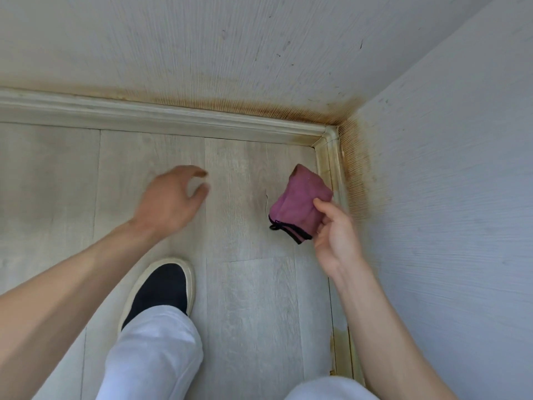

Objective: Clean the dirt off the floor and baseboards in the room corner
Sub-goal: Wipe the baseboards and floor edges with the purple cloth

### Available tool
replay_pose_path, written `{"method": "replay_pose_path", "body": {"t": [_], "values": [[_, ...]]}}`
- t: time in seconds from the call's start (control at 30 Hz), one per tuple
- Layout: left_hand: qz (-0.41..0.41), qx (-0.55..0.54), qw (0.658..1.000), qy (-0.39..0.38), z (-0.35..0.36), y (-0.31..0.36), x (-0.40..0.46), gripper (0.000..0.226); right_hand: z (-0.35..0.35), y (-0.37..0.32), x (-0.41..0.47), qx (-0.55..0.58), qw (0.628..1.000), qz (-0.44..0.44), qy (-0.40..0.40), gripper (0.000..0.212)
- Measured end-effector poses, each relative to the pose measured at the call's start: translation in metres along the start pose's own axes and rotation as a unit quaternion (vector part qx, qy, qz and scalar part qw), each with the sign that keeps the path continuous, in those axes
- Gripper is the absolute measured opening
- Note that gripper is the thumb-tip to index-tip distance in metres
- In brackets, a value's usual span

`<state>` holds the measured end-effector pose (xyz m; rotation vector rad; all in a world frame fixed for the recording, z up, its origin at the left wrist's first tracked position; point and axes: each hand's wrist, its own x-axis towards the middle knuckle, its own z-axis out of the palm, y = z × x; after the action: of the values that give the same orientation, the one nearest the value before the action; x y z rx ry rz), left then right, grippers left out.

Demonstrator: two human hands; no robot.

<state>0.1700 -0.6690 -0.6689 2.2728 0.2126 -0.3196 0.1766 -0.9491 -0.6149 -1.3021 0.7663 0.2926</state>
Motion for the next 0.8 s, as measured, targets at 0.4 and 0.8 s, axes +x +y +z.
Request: {"method": "replay_pose_path", "body": {"t": [0.4,0.8], "values": [[-0.101,-0.478,0.845,-0.216,0.033,0.085,-0.012,0.058,0.036,-0.003,-0.035,0.037,0.993,0.002,-0.114,0.012],[-0.05,-0.495,0.858,-0.13,0.031,0.075,-0.031,0.097,0.028,0.009,-0.037,-0.103,0.988,-0.104,-0.046,0.016]]}}
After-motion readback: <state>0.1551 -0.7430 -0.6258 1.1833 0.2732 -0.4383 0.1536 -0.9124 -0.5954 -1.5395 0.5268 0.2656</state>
